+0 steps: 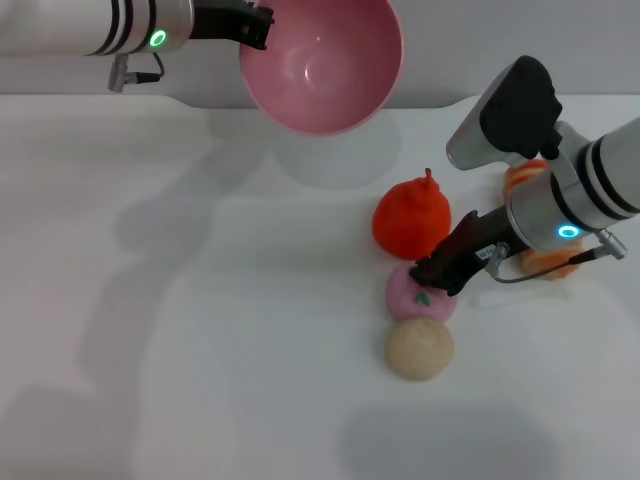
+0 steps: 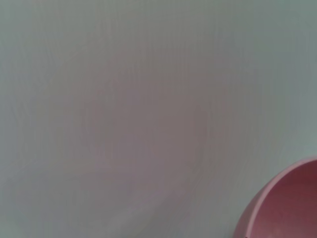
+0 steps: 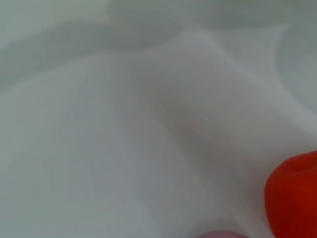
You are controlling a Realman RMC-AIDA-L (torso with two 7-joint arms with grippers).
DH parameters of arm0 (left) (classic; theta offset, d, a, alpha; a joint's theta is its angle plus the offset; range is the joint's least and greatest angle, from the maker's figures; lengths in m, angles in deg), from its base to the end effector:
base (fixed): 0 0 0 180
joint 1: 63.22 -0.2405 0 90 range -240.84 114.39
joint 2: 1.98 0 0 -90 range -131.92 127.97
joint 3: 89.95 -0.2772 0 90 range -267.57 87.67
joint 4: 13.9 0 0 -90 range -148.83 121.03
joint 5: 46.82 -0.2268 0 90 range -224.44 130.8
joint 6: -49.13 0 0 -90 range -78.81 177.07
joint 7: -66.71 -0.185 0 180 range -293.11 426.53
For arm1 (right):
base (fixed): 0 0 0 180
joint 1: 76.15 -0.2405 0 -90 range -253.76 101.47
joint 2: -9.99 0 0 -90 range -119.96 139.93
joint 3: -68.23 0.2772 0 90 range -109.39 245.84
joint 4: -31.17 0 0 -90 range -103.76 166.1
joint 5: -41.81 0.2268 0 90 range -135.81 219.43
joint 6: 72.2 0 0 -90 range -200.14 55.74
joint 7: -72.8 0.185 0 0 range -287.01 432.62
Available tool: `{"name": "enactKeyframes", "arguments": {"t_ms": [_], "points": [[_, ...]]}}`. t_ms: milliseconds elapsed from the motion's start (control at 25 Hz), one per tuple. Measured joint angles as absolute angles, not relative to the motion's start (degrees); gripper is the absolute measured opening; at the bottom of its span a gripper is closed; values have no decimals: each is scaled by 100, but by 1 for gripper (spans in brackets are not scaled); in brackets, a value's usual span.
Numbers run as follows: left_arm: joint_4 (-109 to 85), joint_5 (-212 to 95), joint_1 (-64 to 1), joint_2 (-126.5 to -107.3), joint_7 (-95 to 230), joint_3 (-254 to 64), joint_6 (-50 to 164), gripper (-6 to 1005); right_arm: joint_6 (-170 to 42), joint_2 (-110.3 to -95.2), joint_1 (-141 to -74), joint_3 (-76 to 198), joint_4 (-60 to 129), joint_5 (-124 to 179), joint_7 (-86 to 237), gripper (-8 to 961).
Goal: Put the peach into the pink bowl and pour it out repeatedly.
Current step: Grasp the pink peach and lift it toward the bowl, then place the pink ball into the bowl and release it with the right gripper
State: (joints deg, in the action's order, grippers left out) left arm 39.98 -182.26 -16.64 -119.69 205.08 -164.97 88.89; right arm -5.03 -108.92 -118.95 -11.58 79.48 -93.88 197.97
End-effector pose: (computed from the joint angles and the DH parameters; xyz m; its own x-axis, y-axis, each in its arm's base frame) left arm -0.1475 0.5362 -0.0354 0.8523 0.3939 0.3443 0.5198 -0.5636 -0.6420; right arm 0.2223 0.4248 -0.1142 0.8599 -0.4910 0.1396 -0.4332 -0.8465 -0.3095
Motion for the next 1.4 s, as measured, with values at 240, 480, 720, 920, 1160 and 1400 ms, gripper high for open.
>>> {"name": "enactKeyframes", "arguments": {"t_ms": [240,480,720,920,1160,1400], "points": [[3990,-18227,-1664,-11963,20505,-16481,8878,47,-392,-10879,-11845,-1143,8233,-9393,19846,22],[3975,-18226,-1664,-11958,20505,-16458,8942,47,430,-10874,-11377,-1065,9954,-9389,20039,24],[3954,-18226,-1664,-11957,20505,-16531,9046,47,972,-10880,-11137,-814,12008,-9330,20169,26],[3946,-18226,-1692,-11971,20553,-16703,9182,47,917,-10895,-11175,-735,12708,-9299,20174,27],[3986,-18224,-1668,-11996,20588,-16963,9583,47,426,-10882,-11343,-740,12657,-9320,20174,29],[4064,-18354,-1534,-11997,20811,-17098,10317,47,-14,-10868,-11441,-786,12067,-9343,20115,31]]}}
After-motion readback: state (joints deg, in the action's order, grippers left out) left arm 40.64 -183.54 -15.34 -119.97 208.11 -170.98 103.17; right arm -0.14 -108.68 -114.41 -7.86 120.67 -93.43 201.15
